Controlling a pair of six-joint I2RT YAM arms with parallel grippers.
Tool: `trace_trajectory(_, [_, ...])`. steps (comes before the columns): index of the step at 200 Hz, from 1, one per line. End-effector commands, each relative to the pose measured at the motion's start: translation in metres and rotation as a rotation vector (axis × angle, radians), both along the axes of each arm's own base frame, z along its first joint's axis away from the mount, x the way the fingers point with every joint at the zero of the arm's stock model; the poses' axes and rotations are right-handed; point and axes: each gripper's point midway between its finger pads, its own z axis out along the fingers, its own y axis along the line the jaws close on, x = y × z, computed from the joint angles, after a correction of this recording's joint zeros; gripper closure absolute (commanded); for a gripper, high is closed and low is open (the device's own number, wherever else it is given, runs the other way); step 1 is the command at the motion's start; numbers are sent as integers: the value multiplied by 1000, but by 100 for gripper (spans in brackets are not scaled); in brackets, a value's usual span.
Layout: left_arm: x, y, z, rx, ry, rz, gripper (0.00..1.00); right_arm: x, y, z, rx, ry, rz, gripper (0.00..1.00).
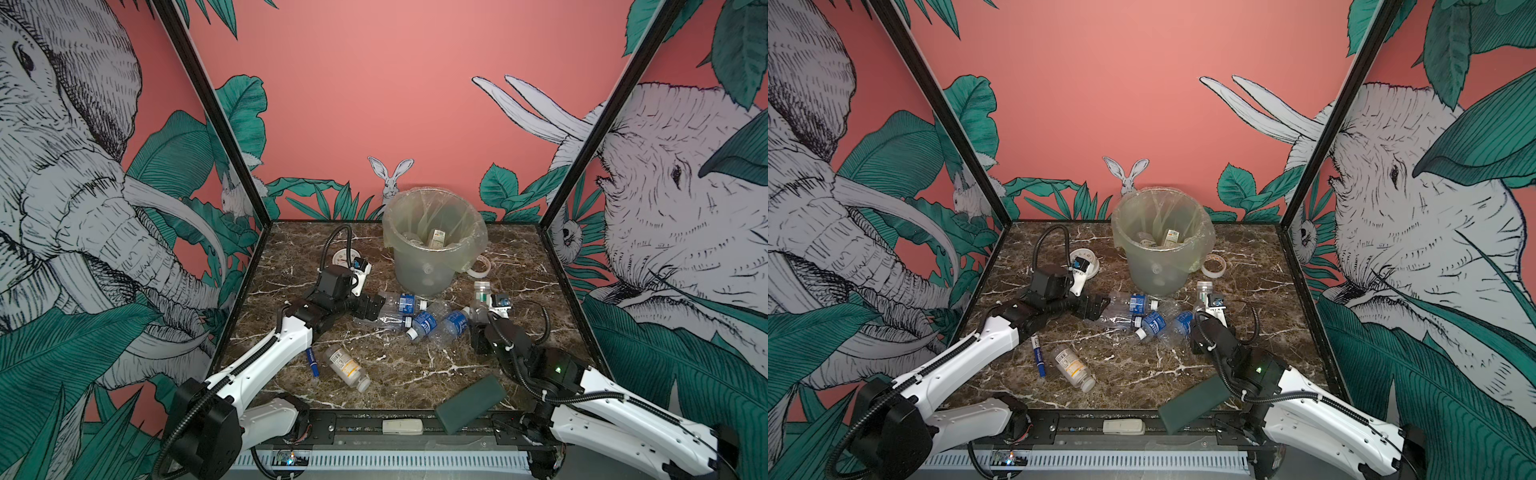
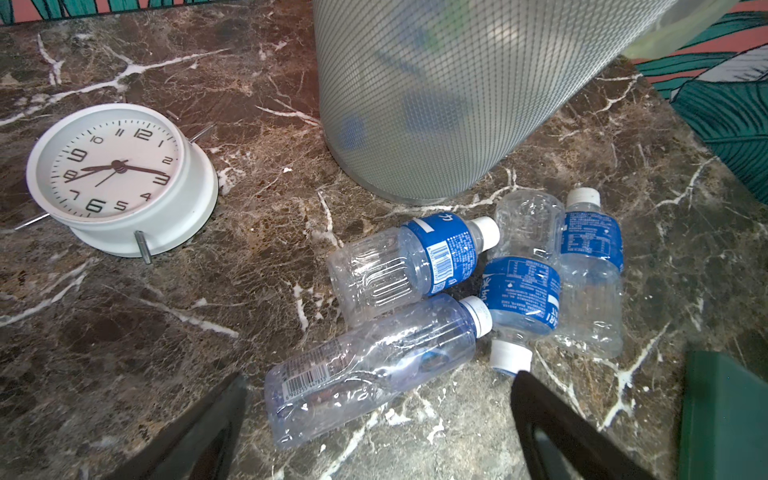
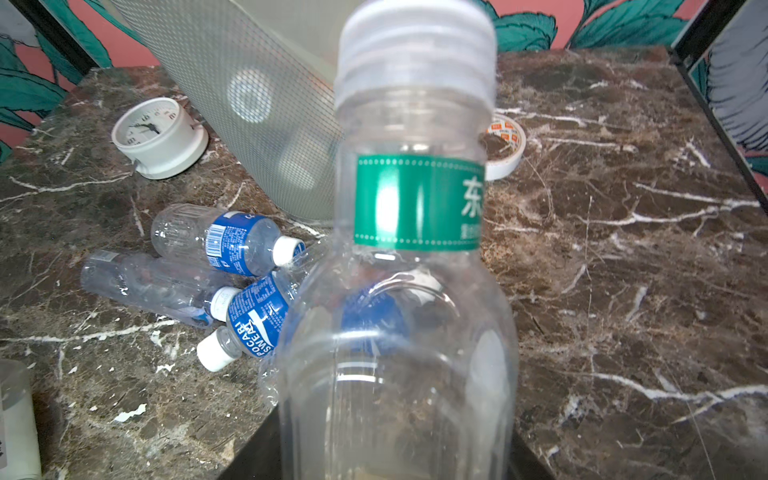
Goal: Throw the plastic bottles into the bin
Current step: 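Lift the green-labelled bottle with the right gripper and carry it over the bin, then open the right gripper over the bin while the left gripper lowers to the white-labelled bottle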
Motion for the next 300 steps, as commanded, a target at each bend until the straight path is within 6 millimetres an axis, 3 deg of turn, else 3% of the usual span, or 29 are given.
trace_trajectory(1, [-6,6,-4,17,10,10,0,6,7,43,18,-130,53,98])
trace_trajectory(46, [-6,7,-5,24,8,15,0,12,25,112,19,-218,129,97])
trace_trajectory(91, [-8,9,-5,24,4,13,1,33,54,200,-15,-321,182,98])
trace_trajectory(111, [-10,9,-7,18,2,15,0,59,68,244,22,-356,186,100])
trace_trajectory(137, [-13,10,-11,14,13,19,0,111,88,272,55,-355,191,97])
trace_trajectory(154, [-15,11,-15,10,22,23,0,152,101,279,101,-343,201,92])
trace_trajectory(162, [-16,12,-17,7,24,24,0,173,107,272,107,-309,191,83])
trace_trajectory(167, [-16,12,-18,8,25,28,0,183,107,270,108,-297,177,68])
trace_trajectory(182, [-18,15,-18,12,29,40,0,210,106,257,97,-264,133,6])
trace_trajectory(184, [-18,15,-18,13,29,40,0,211,105,257,99,-264,128,2])
trace_trajectory(204, [-19,19,-16,14,24,60,1,217,96,263,96,-279,87,1])
trace_trajectory(239, [-18,28,-4,11,7,117,0,198,91,282,124,-310,118,1])
trace_trajectory(259, [-20,28,2,-14,8,125,0,194,90,265,93,-260,132,1])
trace_trajectory(262, [-21,28,3,-18,7,123,0,184,85,276,103,-280,139,1])
trace_trajectory(267, [-22,28,4,-25,10,123,0,179,86,274,98,-272,156,1])
trace_trajectory(300, [-31,38,10,8,6,147,0,157,86,241,19,-208,200,2])
